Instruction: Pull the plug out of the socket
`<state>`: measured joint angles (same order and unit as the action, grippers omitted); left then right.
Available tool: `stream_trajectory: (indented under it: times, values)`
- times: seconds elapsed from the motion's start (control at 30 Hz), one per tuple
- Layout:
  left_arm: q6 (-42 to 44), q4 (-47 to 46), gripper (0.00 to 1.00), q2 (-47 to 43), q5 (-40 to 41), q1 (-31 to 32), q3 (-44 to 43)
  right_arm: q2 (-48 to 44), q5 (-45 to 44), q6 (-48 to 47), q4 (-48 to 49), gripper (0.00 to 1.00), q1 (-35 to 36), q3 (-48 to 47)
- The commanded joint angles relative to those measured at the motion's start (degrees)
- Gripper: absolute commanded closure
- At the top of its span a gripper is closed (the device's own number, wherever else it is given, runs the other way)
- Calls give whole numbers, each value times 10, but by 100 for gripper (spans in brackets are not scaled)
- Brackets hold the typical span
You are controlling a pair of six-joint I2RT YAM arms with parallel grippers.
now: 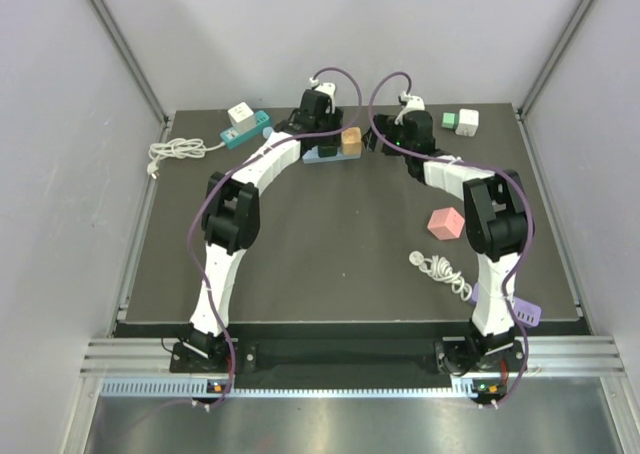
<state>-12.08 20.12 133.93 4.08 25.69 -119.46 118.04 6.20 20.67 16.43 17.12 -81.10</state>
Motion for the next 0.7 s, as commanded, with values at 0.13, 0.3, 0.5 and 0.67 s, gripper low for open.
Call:
stream_trajectory:
  times: [0.13,0.3,0.5,0.67]
  values:
    - [-14,-17,41,20,2,-2,8,25,33,10,16,0,-3,-47]
    - [-12,-26,41,8,1,-2,26,50,50,19,7,0,-2,-72]
    - [-8,-34,52,12,-4,-3,33,78,76,46,23,1,0,-96]
    - [-15,-34,65,21,-9,-10,38,108,87,73,30,6,1,-126]
